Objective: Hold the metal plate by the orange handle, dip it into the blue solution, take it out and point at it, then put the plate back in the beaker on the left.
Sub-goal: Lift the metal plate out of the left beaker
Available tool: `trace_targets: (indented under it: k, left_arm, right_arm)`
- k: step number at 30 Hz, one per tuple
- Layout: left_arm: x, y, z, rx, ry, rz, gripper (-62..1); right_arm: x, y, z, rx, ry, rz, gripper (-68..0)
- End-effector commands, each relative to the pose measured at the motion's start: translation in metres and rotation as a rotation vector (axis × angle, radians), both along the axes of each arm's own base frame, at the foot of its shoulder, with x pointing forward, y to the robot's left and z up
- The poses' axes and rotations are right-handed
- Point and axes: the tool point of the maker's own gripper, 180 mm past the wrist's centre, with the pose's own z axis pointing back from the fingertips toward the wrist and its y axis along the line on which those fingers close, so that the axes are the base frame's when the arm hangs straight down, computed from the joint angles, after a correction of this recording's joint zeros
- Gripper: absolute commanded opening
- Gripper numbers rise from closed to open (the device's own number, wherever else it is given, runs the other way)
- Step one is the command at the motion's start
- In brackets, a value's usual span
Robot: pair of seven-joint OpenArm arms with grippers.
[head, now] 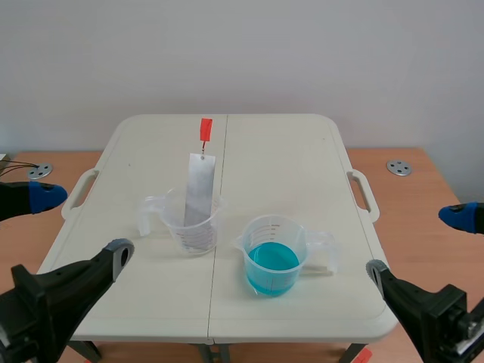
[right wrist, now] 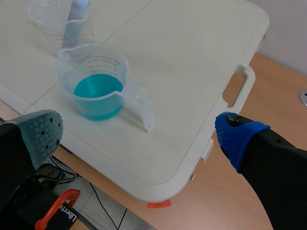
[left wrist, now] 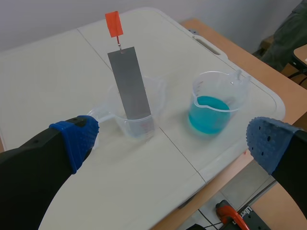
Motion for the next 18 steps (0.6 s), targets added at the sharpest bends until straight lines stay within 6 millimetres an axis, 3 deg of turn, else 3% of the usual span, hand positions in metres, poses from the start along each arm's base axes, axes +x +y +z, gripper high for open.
trace_targets:
  k: [1, 18]
  left_arm:
    - [-0.0049, 0.0004, -0.0138, 0.055, 0.074, -0.010, 1.4]
    - [-0.0046, 0.0016, -0.0154, 0.062, 0.080, -0.004, 1.4]
  right_arm:
    - [0.0023, 0.0004, 0.0050, 0.001, -0.016, 0.003, -1.2]
    - [0.0023, 0.0004, 0.0051, 0.002, -0.016, 0.003, -1.2]
